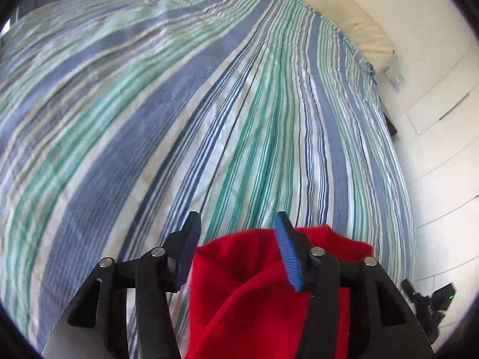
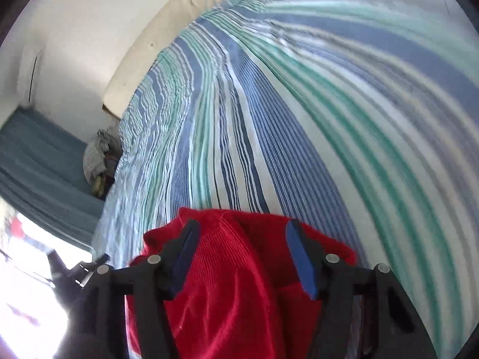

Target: Fold small clothes

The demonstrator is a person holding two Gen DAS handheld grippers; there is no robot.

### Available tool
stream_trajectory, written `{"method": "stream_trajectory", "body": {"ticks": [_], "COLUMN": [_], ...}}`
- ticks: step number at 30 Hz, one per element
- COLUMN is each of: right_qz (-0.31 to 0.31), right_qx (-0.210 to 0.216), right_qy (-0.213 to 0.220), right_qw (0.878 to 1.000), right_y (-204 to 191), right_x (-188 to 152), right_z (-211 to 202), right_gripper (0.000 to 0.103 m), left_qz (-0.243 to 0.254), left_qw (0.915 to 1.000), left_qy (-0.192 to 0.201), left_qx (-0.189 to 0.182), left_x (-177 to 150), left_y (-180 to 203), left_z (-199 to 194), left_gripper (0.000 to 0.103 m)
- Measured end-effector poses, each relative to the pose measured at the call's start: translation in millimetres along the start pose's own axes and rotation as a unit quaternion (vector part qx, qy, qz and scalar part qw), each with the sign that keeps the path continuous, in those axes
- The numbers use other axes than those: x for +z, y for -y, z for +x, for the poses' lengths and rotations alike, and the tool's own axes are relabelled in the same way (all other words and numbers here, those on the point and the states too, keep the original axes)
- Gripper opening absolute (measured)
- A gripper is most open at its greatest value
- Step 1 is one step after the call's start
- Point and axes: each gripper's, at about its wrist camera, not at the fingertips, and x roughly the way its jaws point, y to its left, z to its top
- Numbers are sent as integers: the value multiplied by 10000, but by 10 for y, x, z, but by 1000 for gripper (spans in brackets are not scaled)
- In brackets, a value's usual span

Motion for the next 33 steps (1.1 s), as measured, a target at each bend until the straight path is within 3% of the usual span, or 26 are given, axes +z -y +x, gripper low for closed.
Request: {"method": "stream_trajectory", "body": {"ticks": [1,5,6,9,12,16,18,21,25,28,33], "right_qz": [-323,-1525,-1776,-2194,-2027,-1896,-2169,-2482,-2621,-2717,-2724], "right_qx": [-35,143,194,218,-212,-510,-724,-1186,-1736,-1849,-1937], "right_qy": [34,-208,-372,-1047,-1464,-1008,-880,-889,-901,-580,-512], "right_qw": [9995,9880,9832,9698,9680,9753,9695,9573,9450,9427,9411], "right_y": [-109,-542,-632,-681,-361,-242,-327,-383,-247,-222,-203], "right_x": [-29,-382,-545,-1040,-1413,-1586,-1772,-2071,-2429,-2569,-2595], "right_z": [-101,-313,-322,-204,-156,-649,-855,-948,-820,-810,-787], "right_gripper": [60,60,60,60,56,57,67,70,76,88,96], "left_qz": [190,1117,1388,1851,1856,1861,1976,2144,2464,2608,2674], "left_qw": [9998,9933,9900,9812,9768,9777,9763,9732,9618,9584,9568], "left_qy": [95,276,224,-265,-621,-486,-386,-382,-662,-338,-492], "left_qx": [62,89,150,466,865,847,796,731,990,1106,1028], "left_x": [-62,-571,-769,-1207,-1570,-2029,-2288,-2699,-3109,-3271,-3297], "left_y": [37,251,302,333,144,-38,-36,16,68,40,3], "left_z": [-89,-365,-369,-197,-114,-507,-698,-819,-610,-608,-594], "left_gripper": [59,93,97,96,91,92,95,97,101,102,102]}}
